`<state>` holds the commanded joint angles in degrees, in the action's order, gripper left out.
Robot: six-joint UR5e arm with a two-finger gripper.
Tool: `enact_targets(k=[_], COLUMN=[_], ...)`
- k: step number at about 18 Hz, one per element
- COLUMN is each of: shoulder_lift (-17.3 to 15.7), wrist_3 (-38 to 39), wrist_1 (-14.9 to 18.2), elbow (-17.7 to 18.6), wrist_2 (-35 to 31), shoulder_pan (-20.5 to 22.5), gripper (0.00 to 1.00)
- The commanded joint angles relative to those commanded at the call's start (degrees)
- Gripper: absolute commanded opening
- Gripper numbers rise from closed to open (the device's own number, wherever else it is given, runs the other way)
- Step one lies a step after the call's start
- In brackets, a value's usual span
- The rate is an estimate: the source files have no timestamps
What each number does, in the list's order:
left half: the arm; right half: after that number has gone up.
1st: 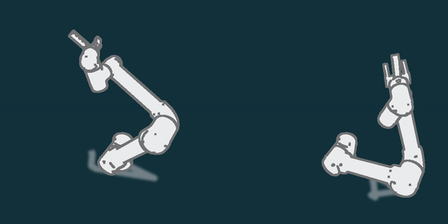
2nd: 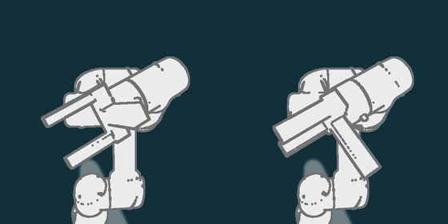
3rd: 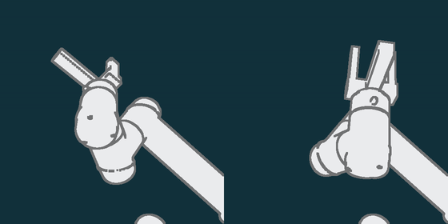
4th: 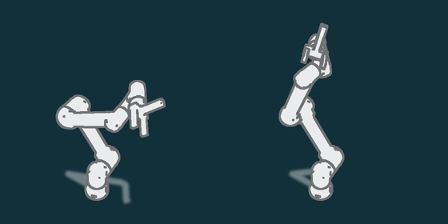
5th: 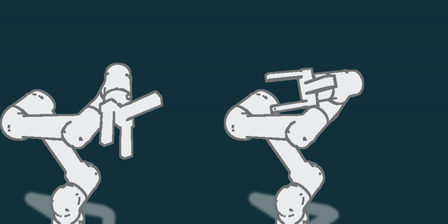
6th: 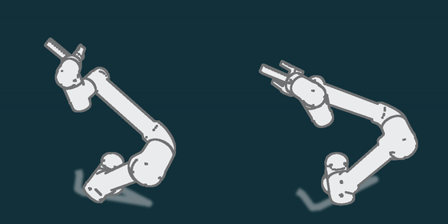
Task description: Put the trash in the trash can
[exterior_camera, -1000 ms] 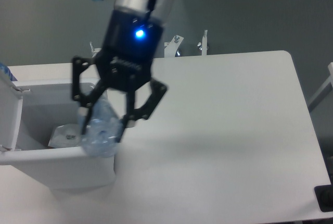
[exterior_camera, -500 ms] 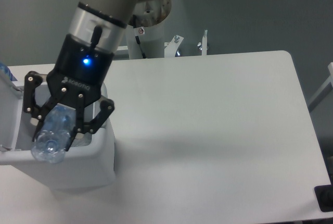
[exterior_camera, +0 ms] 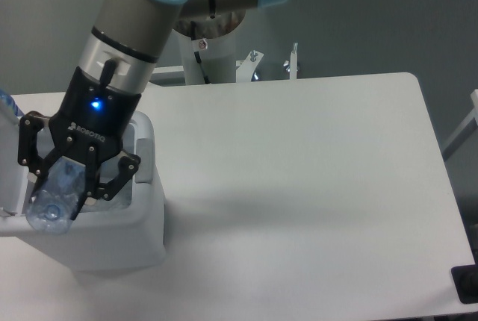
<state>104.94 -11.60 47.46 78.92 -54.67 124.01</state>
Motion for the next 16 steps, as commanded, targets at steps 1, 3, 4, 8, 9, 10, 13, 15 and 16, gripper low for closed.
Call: enact_targets(k=[1,3,4,8,9,10,13,15,16], shoulder_lift=[0.0,-0.2,-0.4,-0.9,-1.4,-1.8,-2.6,-3.0,-3.3], wrist_3=[-0.2,-1.5,-1.6,-1.5,-1.5,-1.5,-1.6,-1.9,-2.7], wrist_1=[0.0,0.1,0.1,0.1,0.2,0.2,0.2,0.2,0.3], elbow=[0.0,0.0,0.0,-0.6,-0.9,-1.2,-1.8,-1.8,-1.8], wrist_2=[0.0,-0.2,-0.2,-0.3,-0.3,-0.3,-1.0,-2.9,-4.6], shoulder_pan=[0.0,0.1,0.3,3.3,4.8,6.3,10.2,12.7,13.8], gripper=[0.69,1.0,1.0,1.0,1.0,1.0,1.0,1.0,1.0])
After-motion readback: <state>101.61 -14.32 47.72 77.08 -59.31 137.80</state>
